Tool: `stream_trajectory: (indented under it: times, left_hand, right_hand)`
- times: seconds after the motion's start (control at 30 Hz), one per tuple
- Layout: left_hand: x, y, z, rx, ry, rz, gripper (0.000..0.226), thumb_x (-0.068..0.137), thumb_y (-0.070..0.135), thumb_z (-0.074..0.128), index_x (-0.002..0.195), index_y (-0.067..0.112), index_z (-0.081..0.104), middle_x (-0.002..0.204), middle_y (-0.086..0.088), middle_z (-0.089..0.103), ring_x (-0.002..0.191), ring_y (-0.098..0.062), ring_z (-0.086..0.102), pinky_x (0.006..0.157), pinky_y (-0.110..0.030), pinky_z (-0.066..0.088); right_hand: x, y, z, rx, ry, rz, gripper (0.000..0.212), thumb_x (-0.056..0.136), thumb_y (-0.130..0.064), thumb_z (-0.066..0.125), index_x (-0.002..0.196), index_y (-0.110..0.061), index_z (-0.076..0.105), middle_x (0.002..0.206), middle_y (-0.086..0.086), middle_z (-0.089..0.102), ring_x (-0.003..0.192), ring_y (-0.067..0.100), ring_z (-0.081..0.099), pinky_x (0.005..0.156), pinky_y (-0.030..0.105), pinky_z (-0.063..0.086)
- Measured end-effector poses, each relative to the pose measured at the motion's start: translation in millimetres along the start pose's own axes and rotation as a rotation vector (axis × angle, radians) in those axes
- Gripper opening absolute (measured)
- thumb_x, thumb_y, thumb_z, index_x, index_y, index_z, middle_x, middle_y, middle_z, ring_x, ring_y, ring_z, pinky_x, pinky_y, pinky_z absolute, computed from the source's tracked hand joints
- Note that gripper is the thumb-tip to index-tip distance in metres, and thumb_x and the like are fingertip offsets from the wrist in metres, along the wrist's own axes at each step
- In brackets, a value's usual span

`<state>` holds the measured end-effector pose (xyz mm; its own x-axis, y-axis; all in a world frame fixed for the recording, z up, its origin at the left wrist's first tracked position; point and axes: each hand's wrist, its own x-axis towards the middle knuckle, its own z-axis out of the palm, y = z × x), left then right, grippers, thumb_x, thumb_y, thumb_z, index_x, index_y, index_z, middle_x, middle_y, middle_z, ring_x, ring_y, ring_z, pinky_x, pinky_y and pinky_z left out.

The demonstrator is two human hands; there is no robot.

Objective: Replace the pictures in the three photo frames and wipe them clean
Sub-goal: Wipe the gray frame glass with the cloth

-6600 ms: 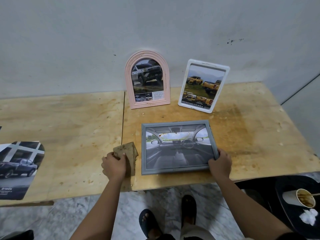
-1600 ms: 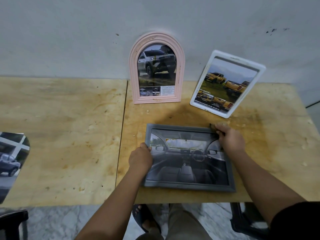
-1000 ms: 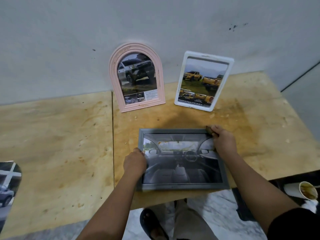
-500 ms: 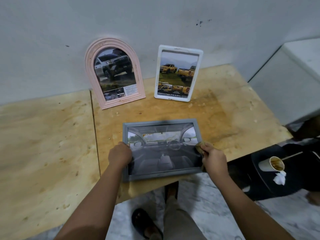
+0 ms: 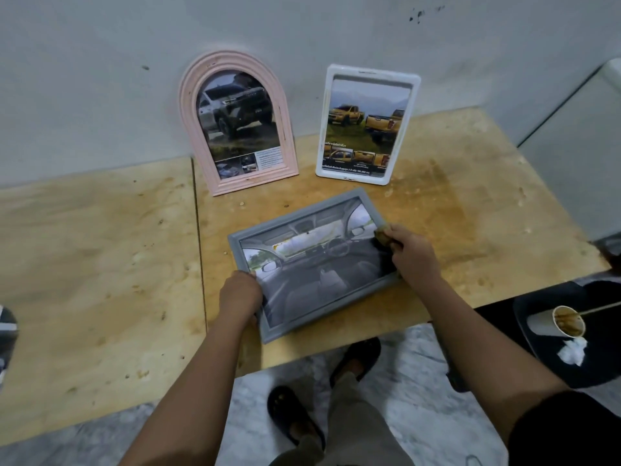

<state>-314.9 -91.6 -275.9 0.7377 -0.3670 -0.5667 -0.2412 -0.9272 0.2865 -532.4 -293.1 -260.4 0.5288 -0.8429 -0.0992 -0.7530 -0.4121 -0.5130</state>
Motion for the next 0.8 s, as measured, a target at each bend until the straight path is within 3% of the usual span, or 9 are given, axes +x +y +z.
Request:
stream_trajectory:
  times: [0.07, 0.2, 0.37, 0.47, 0.57, 0.7, 0.8]
  left_hand:
    - [0, 0, -1, -0.01, -0.004, -0.017, 0.031, 0.098, 0.02, 0.042, 0.118, -0.002, 0.048, 0.124, -0.024, 0.053, 0.114, -0.038, 0.052, 0.078, -0.034, 0.039]
    - [3, -1, -1, -0.002, -0.001, -0.006, 0.031, 0.098, 0.019, 0.041, 0.119, -0.002, 0.049, 0.125, -0.023, 0.053, 0.114, -0.038, 0.052, 0.078, -0.034, 0.041]
    - [2, -1, 2, -0.011, 0.025, 0.004, 0.031, 0.098, 0.018, 0.041, 0.119, -0.004, 0.05, 0.124, -0.024, 0.054, 0.114, -0.039, 0.052, 0.079, -0.035, 0.041]
    - [2, -1, 1, 0.033, 0.03, 0.004, 0.03, 0.098, 0.017, 0.04, 0.12, -0.002, 0.05, 0.124, -0.022, 0.053, 0.112, -0.037, 0.053, 0.073, -0.033, 0.037]
    - [4, -4, 1, 0.094, 0.012, 0.044, 0.031, 0.097, 0.012, 0.038, 0.123, 0.001, 0.05, 0.127, -0.019, 0.051, 0.113, -0.036, 0.051, 0.07, -0.03, 0.035]
    - [1, -2, 1, -0.002, 0.036, 0.015, 0.031, 0.098, 0.015, 0.038, 0.118, -0.004, 0.053, 0.122, -0.024, 0.056, 0.111, -0.039, 0.055, 0.077, -0.035, 0.043]
    - [-2, 0, -1, -0.033, 0.042, 0.019, 0.032, 0.099, 0.019, 0.038, 0.118, -0.004, 0.05, 0.125, -0.025, 0.053, 0.114, -0.04, 0.052, 0.08, -0.035, 0.041]
  right_hand:
    - [-8, 1, 3, -0.029, 0.045, 0.005, 0.04, 0.089, 0.002, 0.048, 0.123, -0.012, 0.061, 0.122, 0.011, 0.063, 0.102, 0.034, 0.06, 0.078, 0.034, 0.047]
    - [-35, 6, 9, -0.035, 0.089, 0.183, 0.037, 0.094, -0.008, 0.047, 0.127, -0.021, 0.058, 0.132, 0.003, 0.058, 0.1, 0.034, 0.061, 0.074, 0.035, 0.048]
    - [-67, 14, 21, -0.061, 0.272, 0.073, 0.032, 0.084, 0.008, 0.057, 0.111, -0.003, 0.068, 0.12, 0.018, 0.064, 0.086, 0.042, 0.067, 0.067, 0.041, 0.054]
    - [-72, 12, 28, -0.074, 0.243, 0.085, 0.033, 0.077, 0.015, 0.057, 0.105, 0.001, 0.07, 0.116, 0.02, 0.065, 0.095, 0.039, 0.067, 0.073, 0.043, 0.055]
    - [-75, 8, 32, -0.13, 0.211, 0.065, 0.037, 0.07, 0.016, 0.058, 0.101, 0.001, 0.071, 0.111, 0.02, 0.067, 0.087, 0.036, 0.069, 0.065, 0.039, 0.054]
    - [-87, -16, 39, -0.119, 0.154, 0.086, 0.043, 0.074, 0.01, 0.048, 0.111, -0.002, 0.067, 0.118, 0.019, 0.064, 0.097, 0.035, 0.066, 0.074, 0.037, 0.049]
    - [-100, -38, 51, -0.063, 0.095, 0.055, 0.042, 0.073, 0.013, 0.053, 0.11, -0.001, 0.067, 0.117, 0.02, 0.065, 0.097, 0.036, 0.066, 0.077, 0.04, 0.052]
